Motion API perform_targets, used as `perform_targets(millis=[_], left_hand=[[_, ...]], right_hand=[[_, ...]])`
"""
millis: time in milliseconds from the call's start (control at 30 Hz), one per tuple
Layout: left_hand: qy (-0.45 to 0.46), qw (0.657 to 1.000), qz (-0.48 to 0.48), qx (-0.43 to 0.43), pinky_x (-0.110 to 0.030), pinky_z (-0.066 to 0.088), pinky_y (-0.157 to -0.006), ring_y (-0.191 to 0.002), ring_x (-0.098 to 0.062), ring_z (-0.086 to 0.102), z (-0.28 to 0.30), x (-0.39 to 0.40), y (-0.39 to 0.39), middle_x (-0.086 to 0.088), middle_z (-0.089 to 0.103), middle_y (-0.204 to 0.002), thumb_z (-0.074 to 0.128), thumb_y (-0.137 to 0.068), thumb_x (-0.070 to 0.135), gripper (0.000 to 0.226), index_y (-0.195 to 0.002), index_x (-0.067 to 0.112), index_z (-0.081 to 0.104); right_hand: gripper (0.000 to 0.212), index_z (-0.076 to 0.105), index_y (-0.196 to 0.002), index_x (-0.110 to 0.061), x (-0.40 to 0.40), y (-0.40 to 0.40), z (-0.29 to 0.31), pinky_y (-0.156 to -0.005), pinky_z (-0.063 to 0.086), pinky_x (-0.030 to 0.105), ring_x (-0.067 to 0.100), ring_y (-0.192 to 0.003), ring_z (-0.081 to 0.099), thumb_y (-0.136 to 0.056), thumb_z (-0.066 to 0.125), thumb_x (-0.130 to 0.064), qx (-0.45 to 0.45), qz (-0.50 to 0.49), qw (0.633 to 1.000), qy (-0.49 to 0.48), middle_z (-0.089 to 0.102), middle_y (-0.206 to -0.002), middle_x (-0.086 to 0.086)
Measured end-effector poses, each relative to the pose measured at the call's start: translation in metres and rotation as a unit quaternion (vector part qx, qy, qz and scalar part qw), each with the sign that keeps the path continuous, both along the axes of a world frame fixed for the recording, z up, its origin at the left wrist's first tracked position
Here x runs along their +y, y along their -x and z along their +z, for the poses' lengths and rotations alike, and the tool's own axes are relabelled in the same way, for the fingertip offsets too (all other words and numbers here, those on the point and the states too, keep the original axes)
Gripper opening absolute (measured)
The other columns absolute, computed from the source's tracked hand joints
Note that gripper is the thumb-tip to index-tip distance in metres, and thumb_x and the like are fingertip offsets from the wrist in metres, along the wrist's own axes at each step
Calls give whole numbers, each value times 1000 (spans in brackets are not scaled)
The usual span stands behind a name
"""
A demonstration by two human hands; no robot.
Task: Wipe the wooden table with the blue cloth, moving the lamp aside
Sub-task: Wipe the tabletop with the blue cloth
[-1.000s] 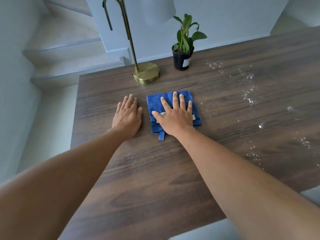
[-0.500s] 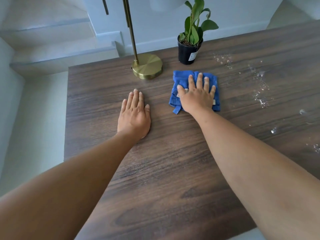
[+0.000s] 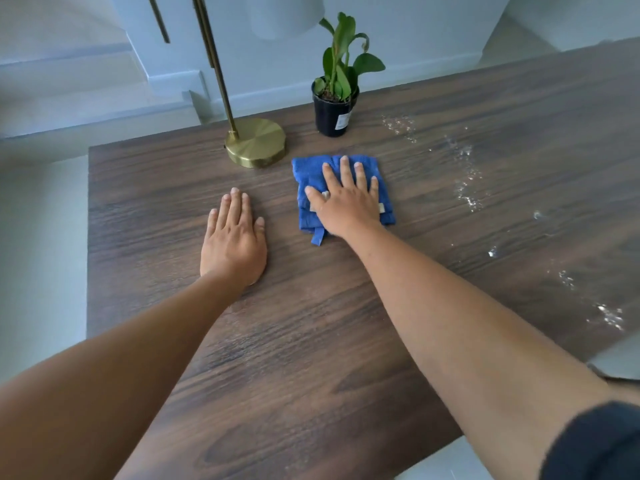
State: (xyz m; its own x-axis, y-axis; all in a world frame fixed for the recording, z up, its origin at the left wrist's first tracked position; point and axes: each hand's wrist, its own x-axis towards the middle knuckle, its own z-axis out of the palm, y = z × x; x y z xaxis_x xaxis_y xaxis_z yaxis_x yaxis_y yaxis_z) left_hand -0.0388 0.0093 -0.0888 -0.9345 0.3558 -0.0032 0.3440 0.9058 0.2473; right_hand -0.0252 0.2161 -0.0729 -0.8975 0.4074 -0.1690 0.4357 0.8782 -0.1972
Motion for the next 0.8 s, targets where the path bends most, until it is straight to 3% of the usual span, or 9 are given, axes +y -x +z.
perform_targets(millis=[233,433,633,800], left_hand=[[10,1000,-5,1,-34,-4,-123,-152,-15,-6,-1,-1,0,-3,-4,-165,12,-105,40,60,-158,11,5],[19,1000,-2,-20,-35,-4,-123,-152,-16,-6,5,3,-2,-4,-4,-165,12,-104,39,61,-158,11,5],[21,1000,7,-17,-35,-2,-123,-152,-15,-4,4,3,-1,-3,-1,-166,15,-105,39,60,-158,12,8],[22,1000,4,-5,-35,-3,-123,-152,-14,-5,-1,0,2,-1,-3,-166,13,-105,42,61,-158,14,5]], right_hand=[[74,5,-159,-27,74,-35,-2,-122,-4,52,24,-153,-7,-97,16,-66,-3,-90,996,-9,-7,-167,3],[76,7,-159,-26,20,-109,-4,-122,-2,52,27,-153,-5,-96,19,-68,5,-35,999,-39,-5,-167,4],[75,1,-158,-31,-18,-72,1,-121,-7,51,25,-152,-12,-96,14,-71,-10,81,997,-10,-11,-167,0],[78,0,-158,-32,72,-46,1,-122,-4,51,24,-153,-9,-93,11,-74,-30,6,999,-21,-11,-167,1]])
